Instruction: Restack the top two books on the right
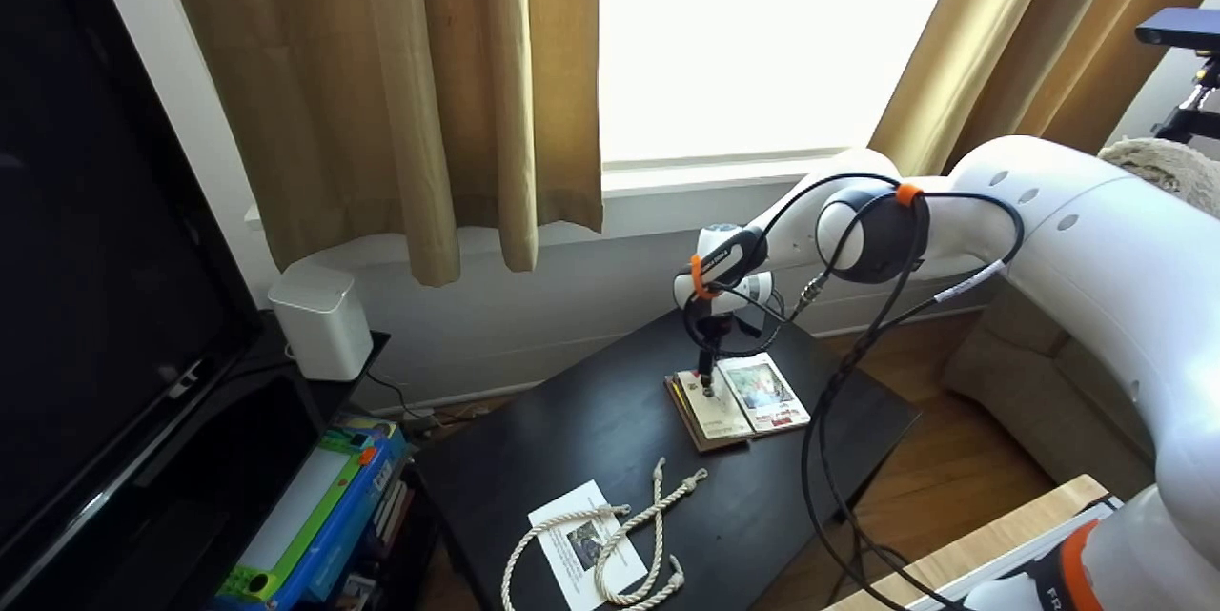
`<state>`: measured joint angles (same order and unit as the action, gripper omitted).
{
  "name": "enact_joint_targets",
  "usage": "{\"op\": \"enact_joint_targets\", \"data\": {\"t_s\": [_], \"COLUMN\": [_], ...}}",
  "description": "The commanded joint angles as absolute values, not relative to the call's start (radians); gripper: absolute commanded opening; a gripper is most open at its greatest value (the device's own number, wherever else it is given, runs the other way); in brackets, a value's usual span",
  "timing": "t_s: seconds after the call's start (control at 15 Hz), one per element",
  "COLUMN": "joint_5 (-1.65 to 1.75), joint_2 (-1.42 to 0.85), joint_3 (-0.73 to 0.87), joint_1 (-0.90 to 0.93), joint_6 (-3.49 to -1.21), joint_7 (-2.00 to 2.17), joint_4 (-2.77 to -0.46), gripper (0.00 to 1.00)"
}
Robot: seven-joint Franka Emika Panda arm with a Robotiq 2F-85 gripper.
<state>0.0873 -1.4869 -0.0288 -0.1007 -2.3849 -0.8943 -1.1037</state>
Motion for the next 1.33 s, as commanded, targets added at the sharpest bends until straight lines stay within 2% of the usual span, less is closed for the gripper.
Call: {"op": "enact_joint_targets", "data": {"t_s": [0.0,1.27], "joint_5": [0.130,0.168], "joint_2": [-1.486,-1.495], "joint_3": [0.000,0.030], "joint_1": [-0.090,-0.107], "joint_6": [-2.424,-2.413], "joint_7": [-0.847,-0.799], "joint_4": [-1.128,-1.092], "gripper": [1.00,1.00]}}
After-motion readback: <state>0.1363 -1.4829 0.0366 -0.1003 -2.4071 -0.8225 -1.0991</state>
